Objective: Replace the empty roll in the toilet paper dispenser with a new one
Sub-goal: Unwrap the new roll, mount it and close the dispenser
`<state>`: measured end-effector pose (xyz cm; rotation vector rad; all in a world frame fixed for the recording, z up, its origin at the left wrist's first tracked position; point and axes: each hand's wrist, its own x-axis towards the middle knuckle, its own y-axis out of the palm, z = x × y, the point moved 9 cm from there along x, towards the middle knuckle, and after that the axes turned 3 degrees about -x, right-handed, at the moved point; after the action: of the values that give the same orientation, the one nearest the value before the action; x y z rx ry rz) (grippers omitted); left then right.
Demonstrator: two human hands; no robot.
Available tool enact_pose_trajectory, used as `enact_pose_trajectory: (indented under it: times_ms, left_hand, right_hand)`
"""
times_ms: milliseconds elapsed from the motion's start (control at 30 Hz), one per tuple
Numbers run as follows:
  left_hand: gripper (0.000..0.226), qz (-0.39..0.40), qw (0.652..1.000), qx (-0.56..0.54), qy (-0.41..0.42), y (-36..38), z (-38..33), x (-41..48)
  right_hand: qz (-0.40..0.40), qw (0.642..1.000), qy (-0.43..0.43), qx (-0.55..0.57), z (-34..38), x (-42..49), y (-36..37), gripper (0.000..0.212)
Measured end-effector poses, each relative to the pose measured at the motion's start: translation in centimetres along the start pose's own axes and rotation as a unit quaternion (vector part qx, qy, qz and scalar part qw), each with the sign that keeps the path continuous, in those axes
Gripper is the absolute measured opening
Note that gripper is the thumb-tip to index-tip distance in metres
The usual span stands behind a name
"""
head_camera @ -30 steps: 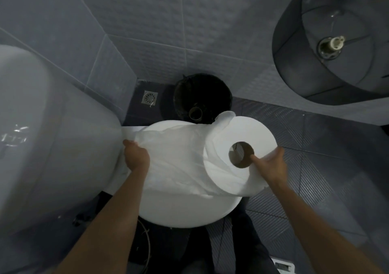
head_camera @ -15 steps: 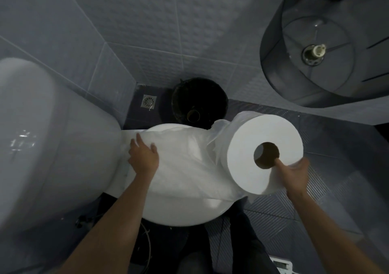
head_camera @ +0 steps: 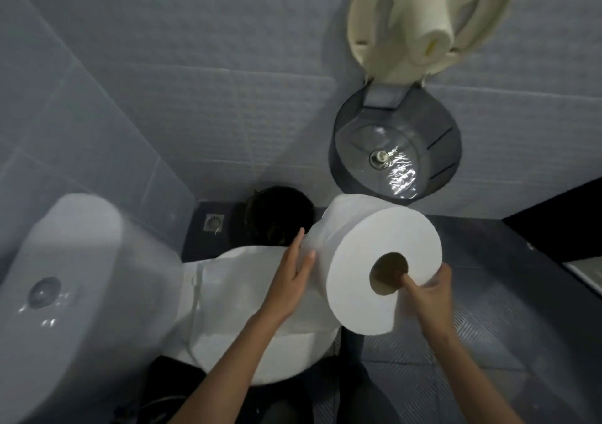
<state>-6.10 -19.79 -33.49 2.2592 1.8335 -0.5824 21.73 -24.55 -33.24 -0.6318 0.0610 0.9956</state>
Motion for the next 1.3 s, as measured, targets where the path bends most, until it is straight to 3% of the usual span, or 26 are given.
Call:
enact_pose_trajectory:
  times_ms: [100, 233, 433, 600, 700, 767, 933, 1100, 1300]
  left_hand:
    - [0.056, 0.024, 0.999, -0.046, 0.013, 0.8, -3.3, -1.0]
    - [0.064, 0.049, 0.996, -0.028, 0.067, 1.7, -9.4, -2.3]
    - [0.057, 0.049, 0.987, -0.035, 0.150, 2.3, -18.6, -1.1]
    - [0.066, 0.034, 0.978, -0.062, 0.198, 2.9, -25.7, 2.1]
    - [0.095, 0.046, 0.969, -0.071, 0.230, 3.8, -30.2, 3.3]
    - [0.096, 0.041, 0.966, -0.056, 0.248, 3.9, -31.7, 4.6]
    - [0.113, 0.013, 0.967, 0.018, 0.255, 3.8, -33.3, 9.3]
    - [0.097, -0.005, 0.980, -0.039, 0.194, 3.2, -31.3, 13.4]
    - [0.115, -0.051, 0.987, -0.076, 0.136, 2.3, -26.5, 16.6]
  right_hand:
    - [-0.014, 1.000, -0.018, 0.017, 2.0, -1.1, -1.6, 0.067]
    - [-0.061, 0.996, -0.052, 0.045, 6.7, -2.4, -5.0, 0.069]
    - [-0.094, 0.988, -0.092, 0.081, 14.2, -0.5, -7.3, 0.064]
    - [-0.124, 0.978, -0.144, 0.086, 21.3, 2.4, -9.5, 0.066]
    - [-0.139, 0.970, -0.179, 0.083, 25.7, 4.5, -11.0, 0.066]
    - [-0.144, 0.967, -0.202, 0.061, 28.2, 5.7, -11.5, 0.068]
    - [-0.149, 0.955, -0.255, 0.009, 33.9, 9.0, -12.2, 0.070]
    - [-0.132, 0.938, -0.314, -0.064, 36.7, 11.3, -10.2, 0.076]
    - [-0.094, 0.930, -0.343, -0.092, 35.6, 13.6, -7.4, 0.088]
